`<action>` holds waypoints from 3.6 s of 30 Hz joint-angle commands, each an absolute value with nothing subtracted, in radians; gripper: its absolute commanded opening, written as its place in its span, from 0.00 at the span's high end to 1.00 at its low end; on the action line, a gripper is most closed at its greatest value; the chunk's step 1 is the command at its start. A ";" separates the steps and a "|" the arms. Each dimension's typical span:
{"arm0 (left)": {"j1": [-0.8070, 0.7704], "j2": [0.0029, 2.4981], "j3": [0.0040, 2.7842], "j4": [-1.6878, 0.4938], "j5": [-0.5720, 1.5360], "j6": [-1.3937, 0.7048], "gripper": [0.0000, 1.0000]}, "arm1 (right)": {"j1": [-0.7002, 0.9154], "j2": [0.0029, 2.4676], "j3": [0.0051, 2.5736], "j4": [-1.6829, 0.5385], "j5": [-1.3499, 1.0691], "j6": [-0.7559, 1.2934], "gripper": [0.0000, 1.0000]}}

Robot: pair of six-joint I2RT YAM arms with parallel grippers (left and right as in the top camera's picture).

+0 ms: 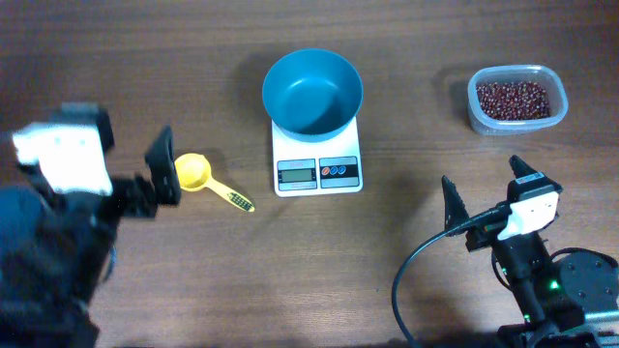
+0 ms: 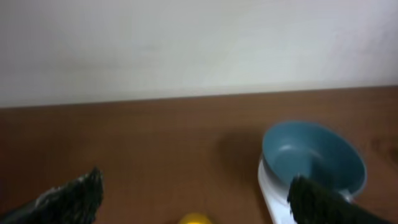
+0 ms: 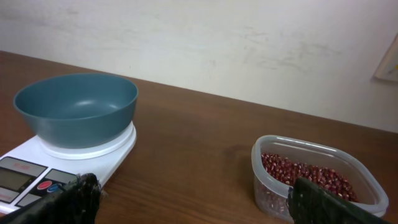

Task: Scoop item into bowl and weigh 50g on scale
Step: 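Grasp the yellow scoop with the left gripper and lift it, then carry the scoop toward the center and bring the right gripper to it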

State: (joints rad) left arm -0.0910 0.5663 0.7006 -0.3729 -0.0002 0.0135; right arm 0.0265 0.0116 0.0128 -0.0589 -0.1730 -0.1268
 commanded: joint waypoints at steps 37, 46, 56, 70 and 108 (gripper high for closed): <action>-0.089 1.524 1.142 -1.008 -0.114 -0.732 0.01 | 0.033 0.006 0.006 -0.063 -0.164 -0.123 0.01; -0.089 1.526 1.005 -0.837 -0.151 -0.804 0.01 | 0.033 0.006 0.006 -0.063 -0.164 -0.123 0.01; -0.089 1.526 0.831 -0.586 -0.152 -0.804 0.01 | 0.033 0.006 0.006 -0.063 -0.164 -0.123 0.01; -0.089 1.677 0.796 -0.449 -0.108 -0.804 1.00 | 0.033 0.006 0.006 -0.063 -0.164 -0.123 0.01; -0.183 1.385 0.930 -1.072 0.330 -1.104 1.00 | 0.033 0.688 0.379 0.291 -1.255 1.119 0.12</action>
State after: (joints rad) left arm -0.1795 1.3823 0.9298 -1.0660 0.2996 -1.1473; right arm 0.0269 0.5690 0.2386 0.2886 -1.2064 1.1271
